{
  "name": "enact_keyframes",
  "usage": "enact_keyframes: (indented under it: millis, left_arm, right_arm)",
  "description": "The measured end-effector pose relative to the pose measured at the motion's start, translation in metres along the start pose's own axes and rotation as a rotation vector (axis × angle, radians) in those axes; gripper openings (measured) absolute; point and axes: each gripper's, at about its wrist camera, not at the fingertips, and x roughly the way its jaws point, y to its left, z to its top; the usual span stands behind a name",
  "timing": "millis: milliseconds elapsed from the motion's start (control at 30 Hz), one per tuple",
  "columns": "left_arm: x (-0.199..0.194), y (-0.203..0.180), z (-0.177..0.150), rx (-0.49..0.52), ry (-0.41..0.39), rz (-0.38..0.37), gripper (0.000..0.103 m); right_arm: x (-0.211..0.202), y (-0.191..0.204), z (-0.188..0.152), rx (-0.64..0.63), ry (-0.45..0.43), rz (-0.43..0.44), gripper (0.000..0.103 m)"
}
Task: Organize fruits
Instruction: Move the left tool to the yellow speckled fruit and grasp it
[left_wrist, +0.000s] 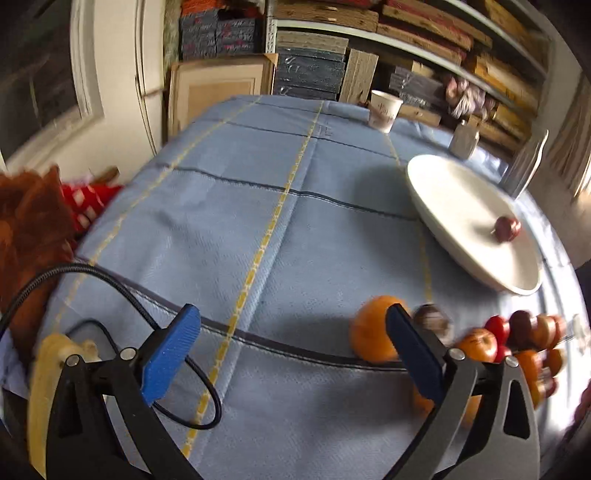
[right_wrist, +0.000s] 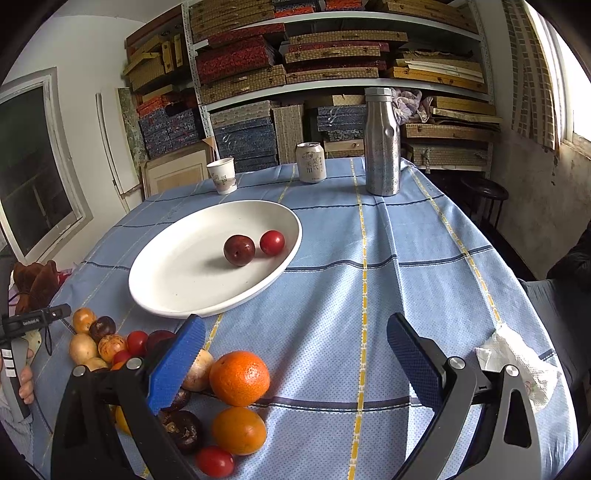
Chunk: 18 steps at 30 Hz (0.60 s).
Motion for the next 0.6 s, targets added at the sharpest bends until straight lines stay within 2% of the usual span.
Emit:
enact_keyframes:
  millis: [133, 200, 333, 500, 600]
  left_arm:
    - [-0.002, -0.008, -0.004, 0.04, -0.005, -0.016, 0.098]
    - [0.002, -0.015, -0.006, 0.074, 0.002, 0.004, 0.098]
    - [0.008, -0.015, -0.007, 0.082, -0.003, 0.04, 0.097]
    - [0.015, -0.014, -0.005, 0.101, 0.001, 0.056, 0.07]
    - [0.022, -0.015, 0.0, 0.107, -0.002, 0.06, 0.069]
  right_arm:
    - [-0.001, 0.0, 0.0, -0.002, -0.003, -0.002, 0.1]
    - [-0.001, -0.001, 0.0, 0.0, -0.003, -0.002, 0.1]
    - [-0.003, 0.0, 0.0, 0.0, -0.009, 0.001, 0.1]
    - [-0.005, 0.001, 0.0, 0.0, -0.01, 0.005, 0.1]
    - [-0.007, 0.002, -0.001, -0.002, -0.011, 0.009, 0.1]
